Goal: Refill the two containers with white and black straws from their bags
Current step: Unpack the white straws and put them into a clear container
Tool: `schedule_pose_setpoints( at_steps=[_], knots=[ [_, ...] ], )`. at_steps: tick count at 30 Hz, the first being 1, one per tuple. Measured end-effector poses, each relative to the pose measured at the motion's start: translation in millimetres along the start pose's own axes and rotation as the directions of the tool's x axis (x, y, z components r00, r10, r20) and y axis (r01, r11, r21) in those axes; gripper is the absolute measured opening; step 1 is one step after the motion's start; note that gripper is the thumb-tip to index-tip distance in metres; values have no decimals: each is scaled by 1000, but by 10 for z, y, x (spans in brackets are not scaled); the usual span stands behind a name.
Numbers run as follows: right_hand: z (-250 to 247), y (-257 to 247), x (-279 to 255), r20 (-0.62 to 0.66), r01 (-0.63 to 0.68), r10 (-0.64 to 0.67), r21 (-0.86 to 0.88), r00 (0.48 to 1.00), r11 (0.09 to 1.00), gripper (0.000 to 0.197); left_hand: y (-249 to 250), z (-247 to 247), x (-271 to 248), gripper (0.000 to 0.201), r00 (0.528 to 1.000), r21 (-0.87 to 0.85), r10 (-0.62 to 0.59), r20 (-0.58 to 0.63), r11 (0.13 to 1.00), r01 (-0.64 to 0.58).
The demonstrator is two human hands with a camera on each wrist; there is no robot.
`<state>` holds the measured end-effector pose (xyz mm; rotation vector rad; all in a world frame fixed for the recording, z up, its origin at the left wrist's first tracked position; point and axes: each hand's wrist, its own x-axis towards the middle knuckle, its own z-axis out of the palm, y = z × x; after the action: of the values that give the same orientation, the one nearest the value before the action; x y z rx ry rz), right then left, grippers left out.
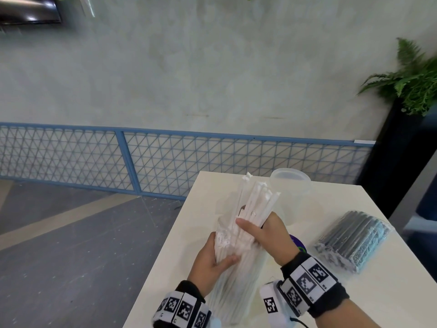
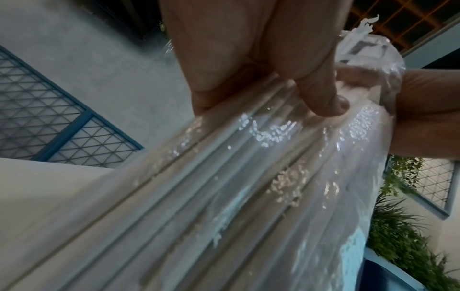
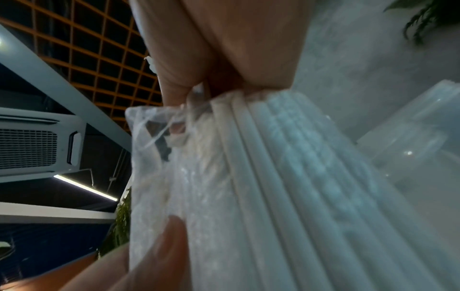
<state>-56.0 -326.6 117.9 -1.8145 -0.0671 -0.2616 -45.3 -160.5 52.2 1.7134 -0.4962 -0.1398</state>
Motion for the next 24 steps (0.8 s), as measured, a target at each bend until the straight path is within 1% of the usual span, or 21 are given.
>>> schedule_pose_setpoints(
  at_steps=[2,3,4,5,7,9,12,14,16,18,19,20,22,24],
  knots=[
    [-26,-9,28,71,-32,30,21,997,999,26,5,2,-2,45,1000,-14,2,0,1000,-2],
    [-32,-8,35,125,-35,35,-1,992,999,32,7,4,-2,46,1000,-17,4,0,1000,-4],
    [-26,-5,31,174,-26,31,-35,984,999,34,5,7,-3,46,1000,-14,5,1,1000,-4],
    [-4,9,25,198,-8,20,-63,980,998,30,4,8,-3,46,1000,-9,4,3,1000,-4],
    [50,27,5,162,21,-9,-69,987,997,14,3,11,1,46,1000,-5,2,5,1000,-2],
    [87,19,15,86,9,-8,-14,996,1000,6,-5,4,10,45,1000,-13,-3,-4,1000,3],
    [43,-80,73,-26,-8,11,117,1000,993,16,-14,1,19,39,1000,-9,-10,-12,1000,10],
    [-18,-179,117,-87,13,7,227,996,974,17,-29,4,22,38,1000,-8,-11,-15,1000,11],
    [-36,-219,132,-96,3,28,308,995,951,21,-35,9,26,36,1000,-12,-14,-28,1000,14],
    [0,-148,115,-59,-63,85,297,995,953,42,-42,15,27,37,999,-22,-10,-46,1000,9],
    [40,-85,95,-34,-103,115,245,993,964,53,-43,19,25,38,999,-24,-4,-49,1000,3],
    [92,-30,69,-17,-134,139,186,990,973,57,-46,21,23,39,999,-21,1,-48,1000,-2],
    [175,36,27,-54,-153,161,136,985,979,47,-45,29,22,40,999,-6,6,-37,1000,-6],
    [206,0,30,-113,-140,164,190,980,972,33,-46,29,23,36,999,-4,3,-38,1000,-4]
  ],
)
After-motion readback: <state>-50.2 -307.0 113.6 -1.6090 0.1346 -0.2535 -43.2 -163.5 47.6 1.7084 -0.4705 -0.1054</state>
